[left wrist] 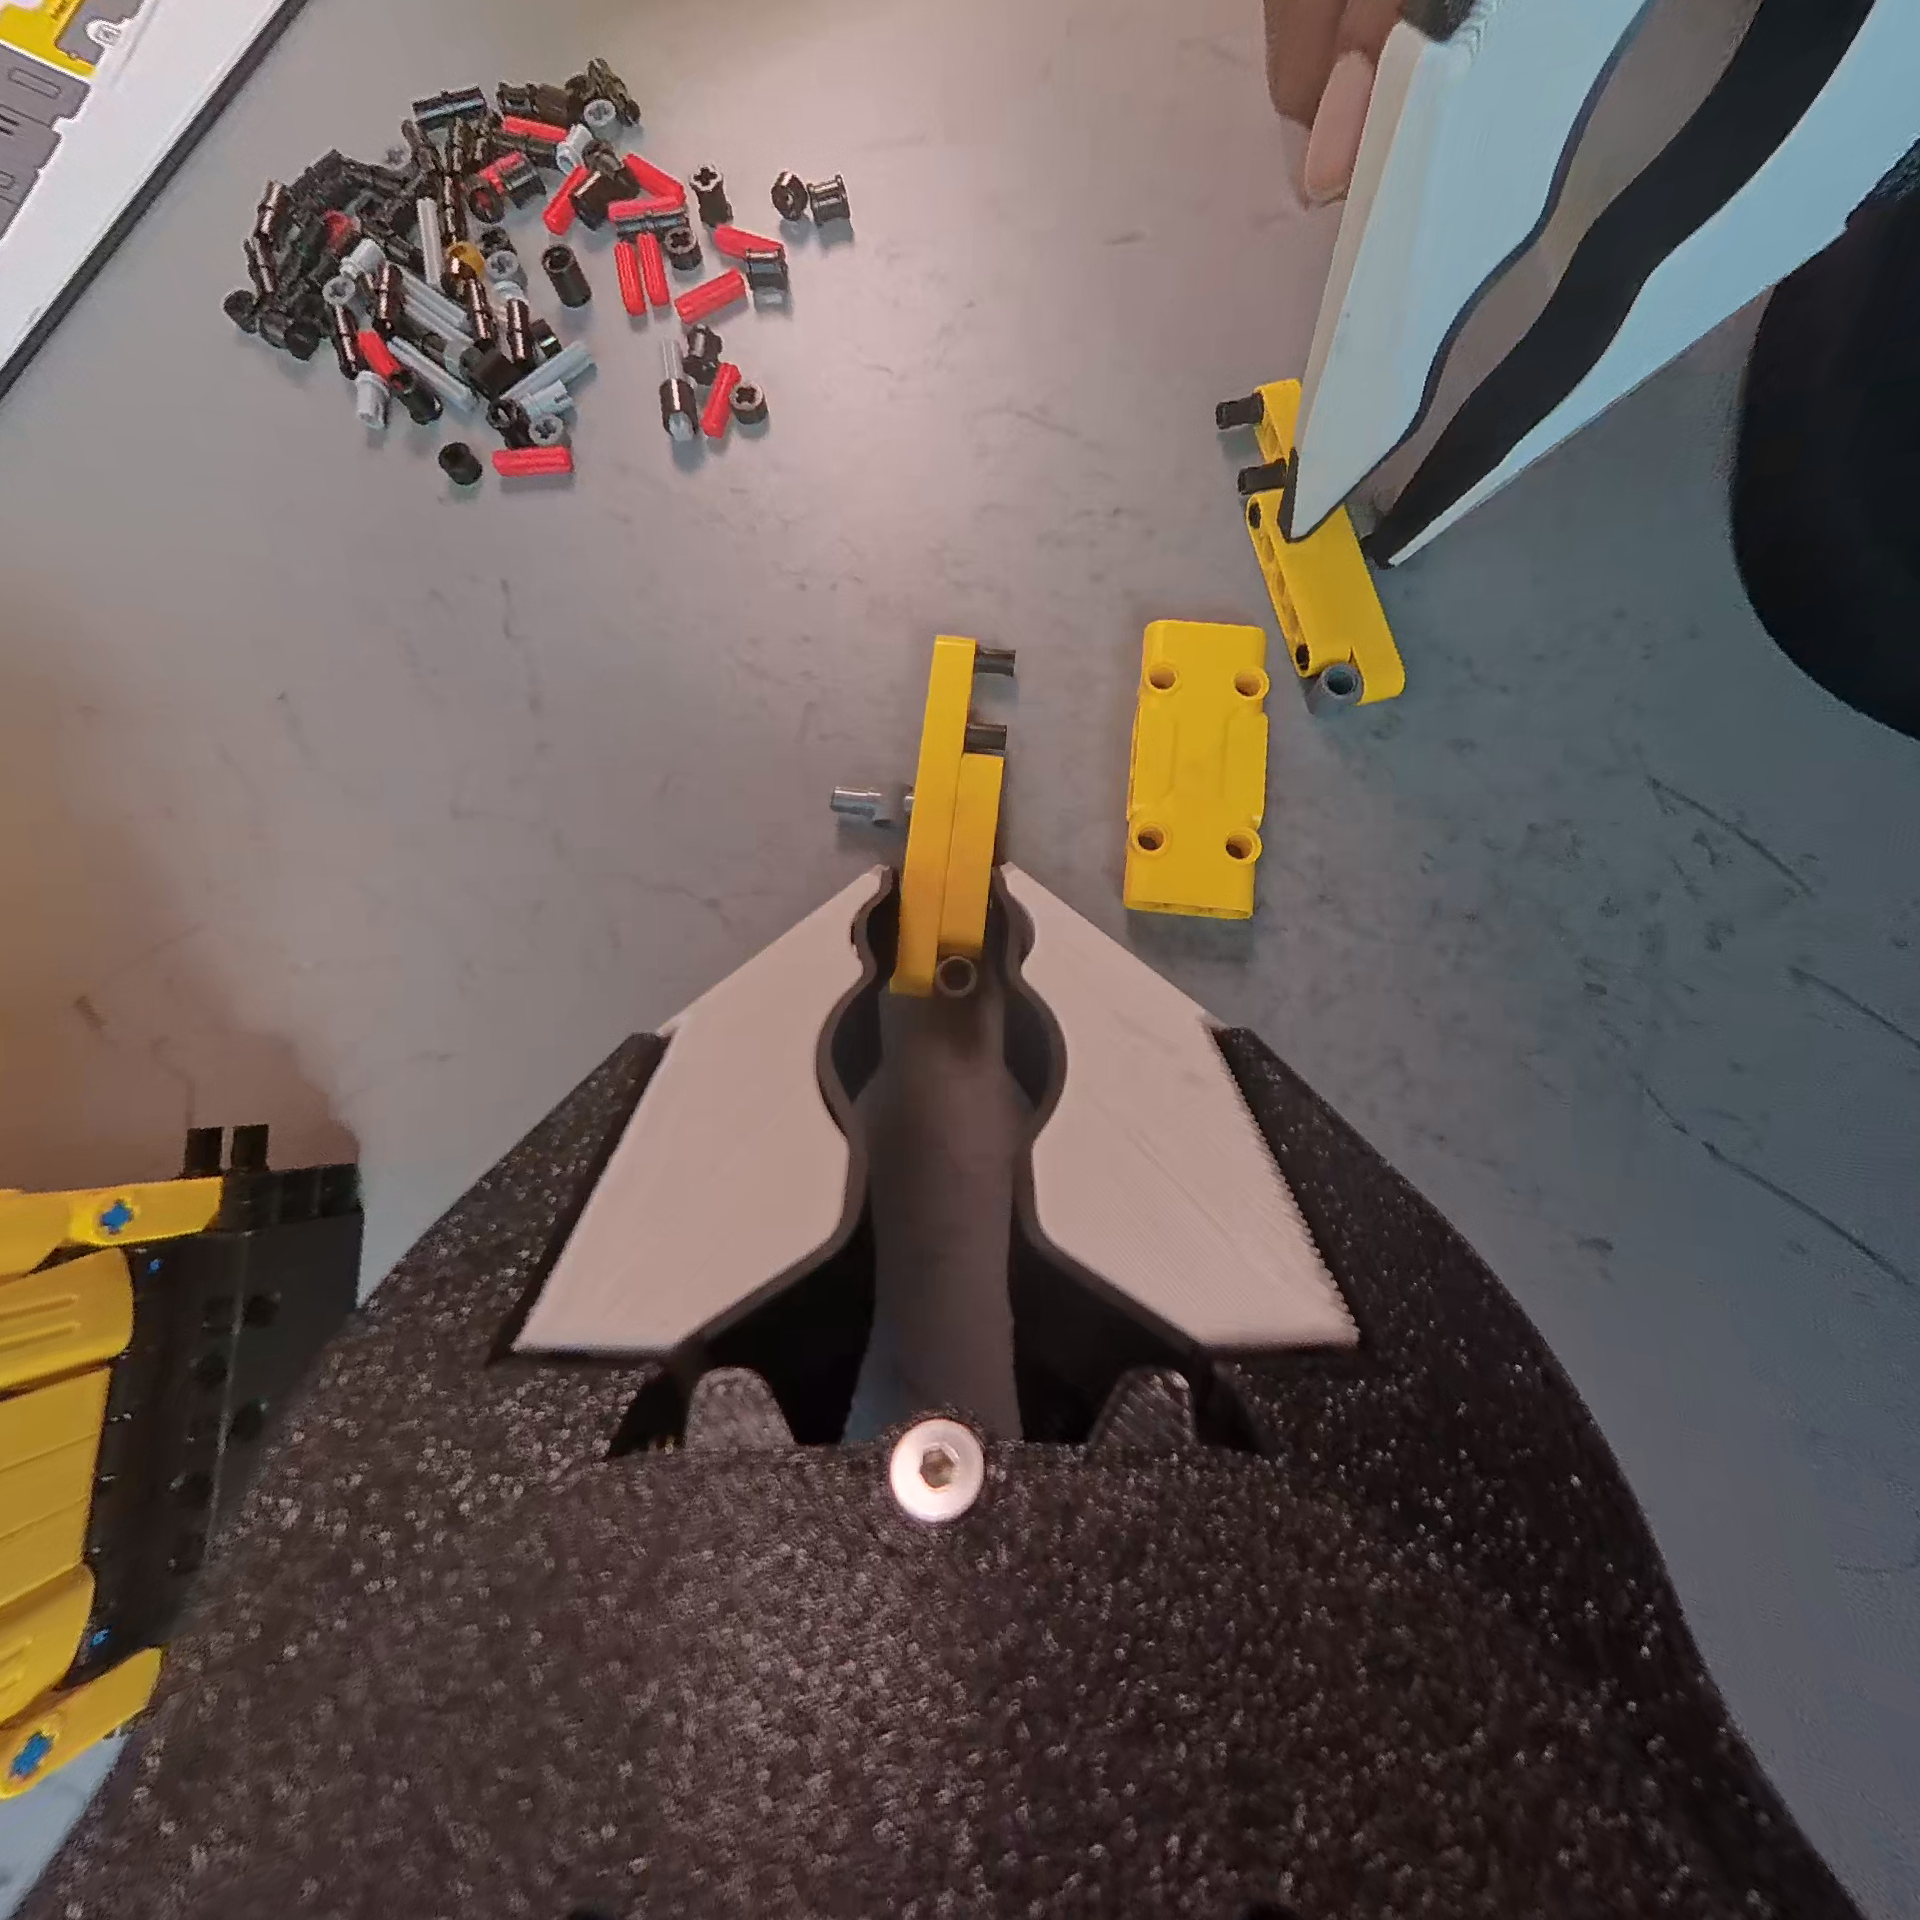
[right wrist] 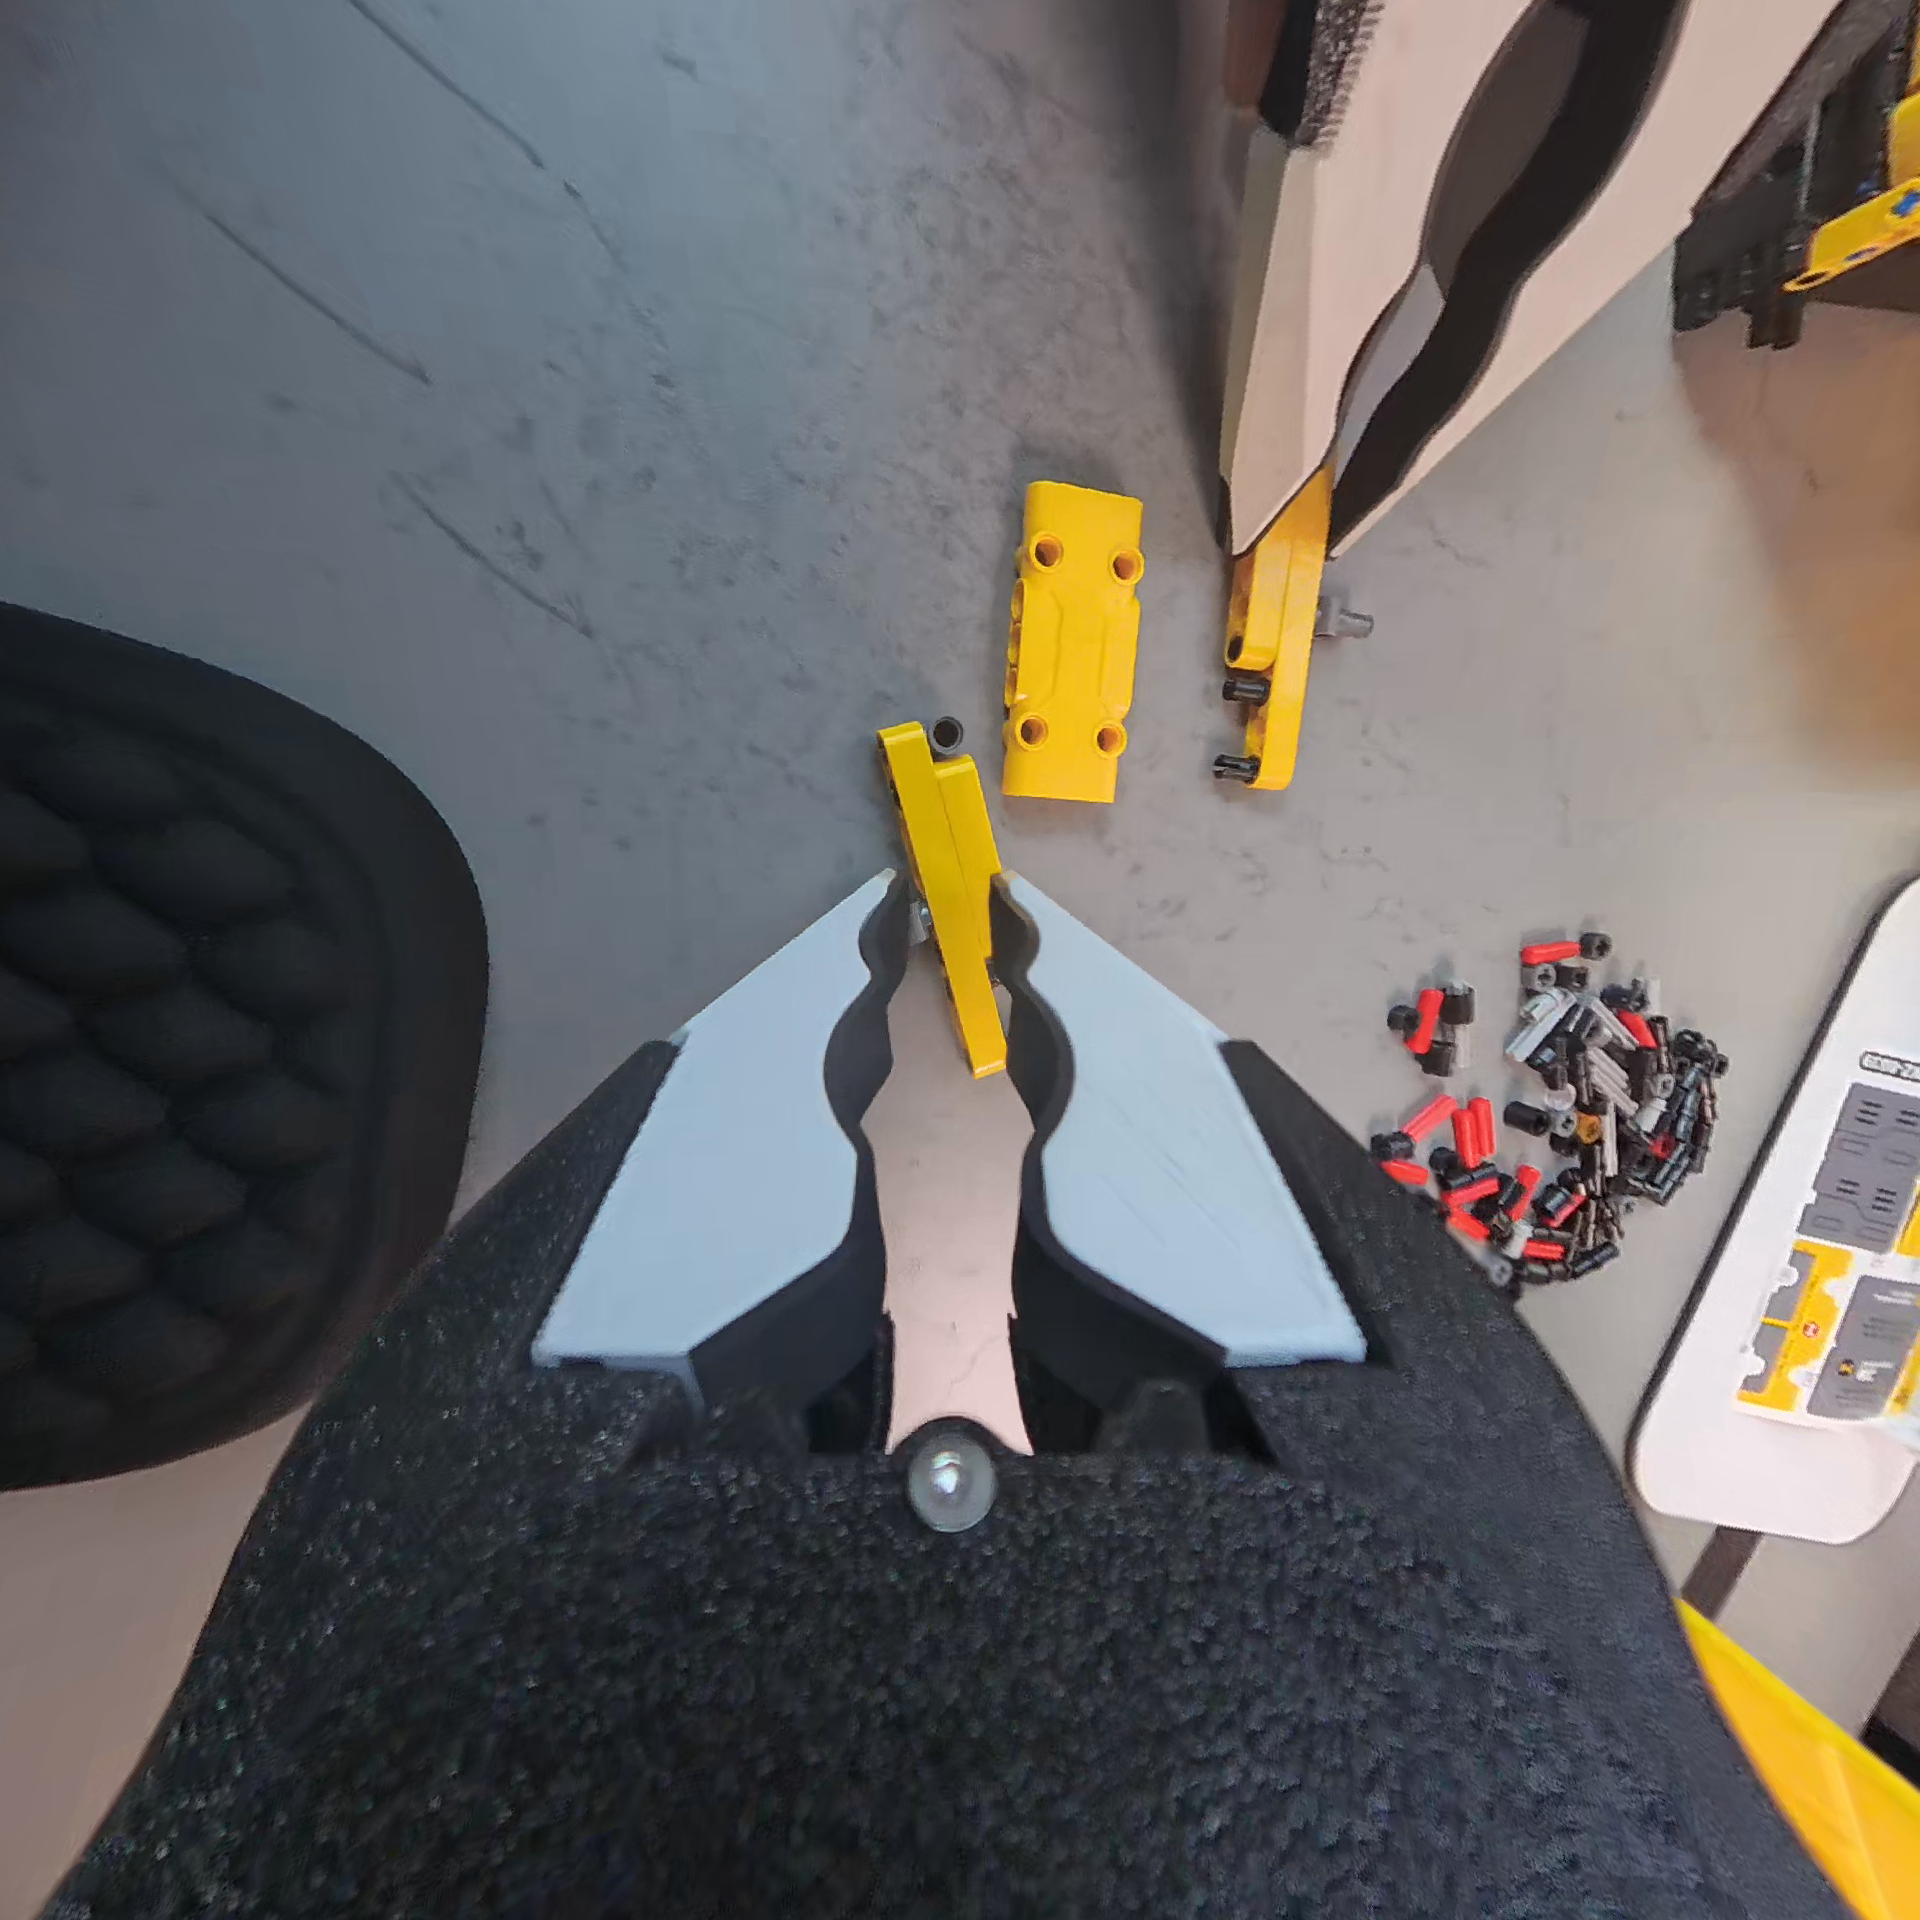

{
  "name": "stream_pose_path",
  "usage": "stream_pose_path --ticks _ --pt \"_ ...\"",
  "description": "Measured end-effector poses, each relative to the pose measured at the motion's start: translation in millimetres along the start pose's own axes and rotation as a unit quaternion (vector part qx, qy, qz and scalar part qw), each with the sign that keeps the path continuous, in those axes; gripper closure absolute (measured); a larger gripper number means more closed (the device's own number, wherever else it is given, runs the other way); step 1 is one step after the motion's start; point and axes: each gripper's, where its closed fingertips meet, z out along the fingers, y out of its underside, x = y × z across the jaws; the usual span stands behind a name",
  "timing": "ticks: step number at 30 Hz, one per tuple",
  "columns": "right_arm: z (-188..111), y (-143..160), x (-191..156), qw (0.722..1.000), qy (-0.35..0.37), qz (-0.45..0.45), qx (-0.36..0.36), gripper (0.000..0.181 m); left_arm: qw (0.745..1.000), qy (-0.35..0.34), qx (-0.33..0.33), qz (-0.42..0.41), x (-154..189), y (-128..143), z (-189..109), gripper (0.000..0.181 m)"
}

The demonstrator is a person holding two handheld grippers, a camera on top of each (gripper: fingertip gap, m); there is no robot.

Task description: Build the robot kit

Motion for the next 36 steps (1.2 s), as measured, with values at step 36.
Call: stream_pose_path --ticks 36 --pt "26 -26 24 0.898 0.094 0.428 0.045 0.144 0.996 0.091 -0.016 0.015 18 11 -14 0.162"
